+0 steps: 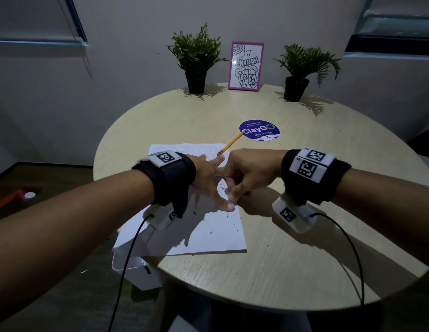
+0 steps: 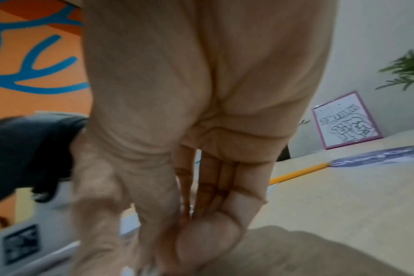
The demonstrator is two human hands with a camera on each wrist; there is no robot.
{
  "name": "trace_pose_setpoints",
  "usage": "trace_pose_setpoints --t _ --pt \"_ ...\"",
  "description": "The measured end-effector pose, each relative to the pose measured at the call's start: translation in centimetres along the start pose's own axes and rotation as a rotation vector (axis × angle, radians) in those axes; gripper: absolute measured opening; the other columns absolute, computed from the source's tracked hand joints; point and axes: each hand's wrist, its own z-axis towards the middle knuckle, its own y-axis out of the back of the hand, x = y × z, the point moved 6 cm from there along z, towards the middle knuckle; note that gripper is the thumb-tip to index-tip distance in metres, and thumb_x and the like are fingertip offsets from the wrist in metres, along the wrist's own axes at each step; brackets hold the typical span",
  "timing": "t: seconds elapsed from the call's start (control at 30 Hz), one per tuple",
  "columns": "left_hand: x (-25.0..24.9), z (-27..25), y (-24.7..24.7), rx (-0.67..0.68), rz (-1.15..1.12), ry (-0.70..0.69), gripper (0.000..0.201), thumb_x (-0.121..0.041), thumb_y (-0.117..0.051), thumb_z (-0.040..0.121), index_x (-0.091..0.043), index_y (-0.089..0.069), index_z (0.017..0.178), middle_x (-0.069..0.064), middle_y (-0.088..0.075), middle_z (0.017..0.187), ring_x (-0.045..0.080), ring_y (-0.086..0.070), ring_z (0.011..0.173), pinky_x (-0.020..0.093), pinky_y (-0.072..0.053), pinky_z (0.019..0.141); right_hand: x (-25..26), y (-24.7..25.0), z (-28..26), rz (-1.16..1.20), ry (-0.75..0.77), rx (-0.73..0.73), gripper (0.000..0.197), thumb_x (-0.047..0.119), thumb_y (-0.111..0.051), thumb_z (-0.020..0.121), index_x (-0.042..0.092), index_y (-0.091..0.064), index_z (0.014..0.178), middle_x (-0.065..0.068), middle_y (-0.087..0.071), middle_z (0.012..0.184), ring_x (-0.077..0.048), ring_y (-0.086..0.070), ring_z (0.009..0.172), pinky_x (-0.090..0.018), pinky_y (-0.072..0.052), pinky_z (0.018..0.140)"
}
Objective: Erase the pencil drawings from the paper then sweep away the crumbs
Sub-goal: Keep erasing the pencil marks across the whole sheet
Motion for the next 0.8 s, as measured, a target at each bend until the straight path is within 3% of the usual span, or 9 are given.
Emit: trace_pose_setpoints --t 0.17,0.23,0.37,0.53,0.7,0.8 --pt "0.0 0.2 0.0 0.010 0.027 -0.002 0.110 -0.088 -0.053 0.069 -0.052 0.010 0.152 -0.015 0.026 0.161 0.032 0.013 0.152 0.060 -0.009 0.118 -2.0 1.9 1.1 -0.032 -0.080 -0.262 0.019 0.027 -0.084 0.079 0.013 -0.074 0.070 0.005 -0.068 0.062 -0.001 -0.058 0.057 -0.011 -0.039 0.054" --pt "0.0 0.2 0.0 0.011 0.023 -0.007 0.109 -0.089 -0.053 0.068 -0.052 0.005 0.153 -0.015 0.026 0.161 0.033 0.014 0.152 0.061 -0.009 0.118 -1.7 1.4 0.9 -0.013 -0.082 -0.231 0.019 0.024 -0.084 0.079 0.010 -0.074 0.070 0.005 -0.067 0.060 0.001 -0.058 0.057 -0.011 -0.040 0.053" --pt "0.1 0.2 -0.1 0.010 0.009 -0.003 0.105 -0.089 -0.055 0.066 -0.057 -0.002 0.151 -0.016 0.025 0.162 0.030 0.015 0.152 0.059 -0.008 0.118 -0.3 0.3 0.3 -0.015 -0.051 -0.026 0.014 0.022 -0.084 0.079 0.013 -0.076 0.072 0.015 -0.064 0.056 0.009 -0.058 0.059 -0.007 -0.040 0.055" --pt "0.1 0.5 -0.2 0.012 0.034 0.001 0.114 -0.090 -0.052 0.067 -0.051 0.013 0.152 -0.015 0.026 0.161 0.033 0.014 0.152 0.061 -0.008 0.118 -2.3 2.2 1.4 -0.034 -0.129 -0.257 0.021 0.027 -0.084 0.078 0.022 -0.070 0.063 0.008 -0.068 0.060 0.000 -0.057 0.056 -0.019 -0.041 0.058" --pt "0.1 0.5 -0.3 -0.021 0.011 -0.004 0.111 -0.090 -0.057 0.063 -0.059 0.006 0.149 -0.015 0.026 0.161 0.032 0.013 0.152 0.060 -0.009 0.118 -0.3 -0.2 -0.2 0.046 -0.048 0.007 0.015 0.021 -0.084 0.079 0.012 -0.075 0.072 0.011 -0.068 0.058 0.002 -0.060 0.055 -0.012 -0.044 0.059" --pt "0.0 0.5 -0.2 -0.009 0.041 -0.004 0.115 -0.090 -0.054 0.065 -0.053 0.012 0.151 -0.014 0.027 0.161 0.033 0.012 0.152 0.062 -0.010 0.117 -1.7 1.4 0.9 -0.011 -0.103 -0.205 0.019 0.026 -0.085 0.078 0.018 -0.073 0.066 0.009 -0.068 0.060 -0.001 -0.060 0.057 -0.017 -0.042 0.058"
